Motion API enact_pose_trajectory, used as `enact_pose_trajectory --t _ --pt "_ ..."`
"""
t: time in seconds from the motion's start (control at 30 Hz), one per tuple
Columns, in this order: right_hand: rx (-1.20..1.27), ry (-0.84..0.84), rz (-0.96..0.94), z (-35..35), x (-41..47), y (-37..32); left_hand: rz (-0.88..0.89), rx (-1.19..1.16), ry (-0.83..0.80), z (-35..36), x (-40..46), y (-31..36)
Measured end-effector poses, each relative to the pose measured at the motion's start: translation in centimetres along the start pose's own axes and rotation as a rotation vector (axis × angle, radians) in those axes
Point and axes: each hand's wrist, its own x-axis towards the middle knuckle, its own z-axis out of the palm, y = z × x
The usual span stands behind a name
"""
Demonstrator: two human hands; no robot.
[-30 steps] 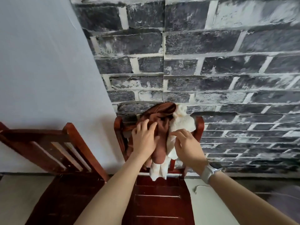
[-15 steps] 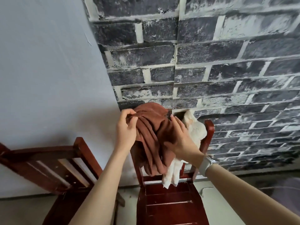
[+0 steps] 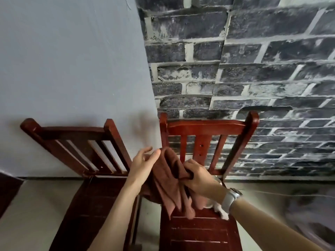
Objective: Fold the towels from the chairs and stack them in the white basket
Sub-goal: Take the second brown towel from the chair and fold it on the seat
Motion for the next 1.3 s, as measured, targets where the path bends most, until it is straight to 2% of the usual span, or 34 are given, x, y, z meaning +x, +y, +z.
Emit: enact_pose_trajectory --t 0.17,0.33,0.43,0.57,0.63,0.73,0.8,0.83,0.9,1.0,1.17,1.23,1.3 --pt "-0.013 -0.08 0.243 1.5 -5.1 4.4 -0.292 -0.108 -0.086 3.3 -1.7 -5.5" --pt "0.071 -0.043 0.364 -0.2 -7.4 7.9 -0.313 -0.163 -0.056 4.9 -2.2 -6.6" --pt "0.07 0.11 0.337 -1.9 -7.9 8.8 -0.266 -0.242 -0.053 5.5 -2.3 -4.7" --pt "-0.04 0.487 0.368 -4.1 -8.6 9.5 -0.303 -0.347 -0.071 6.3 -3.0 -2.8" --pt "-0.043 0.525 0.445 -4.7 -9.3 10.5 -0.319 -0.323 -0.137 6.7 -4.0 -2.4" --pt "0.138 0.376 0.598 -3.7 -10.6 12.3 -0.214 -0.189 -0.248 8.0 -5.6 -1.2" --pt "0.328 0.217 0.674 -2.1 -11.6 13.2 -0.13 -0.156 -0.244 8.9 -6.5 -0.2" --pt "0.345 0.14 0.665 -1.3 -12.0 13.2 -0.089 -0.14 -0.228 9.1 -6.8 0.3" --pt "0.307 0.045 0.558 0.0 -12.3 13.0 -0.011 -0.096 -0.205 8.9 -7.6 1.1" --pt "0.28 -0.01 0.357 0.6 -10.7 11.5 0.067 -0.07 -0.215 7.7 -9.0 2.4" --pt "0.082 -0.259 0.161 1.7 -8.5 8.4 0.2 -0.02 -0.146 5.4 -11.0 3.7" --pt "0.092 -0.272 0.181 2.7 -9.3 8.1 0.257 0.065 -0.084 4.7 -11.7 3.9" --pt "0.167 -0.166 0.214 2.9 -9.8 8.3 0.276 0.107 -0.046 4.2 -12.3 3.9"
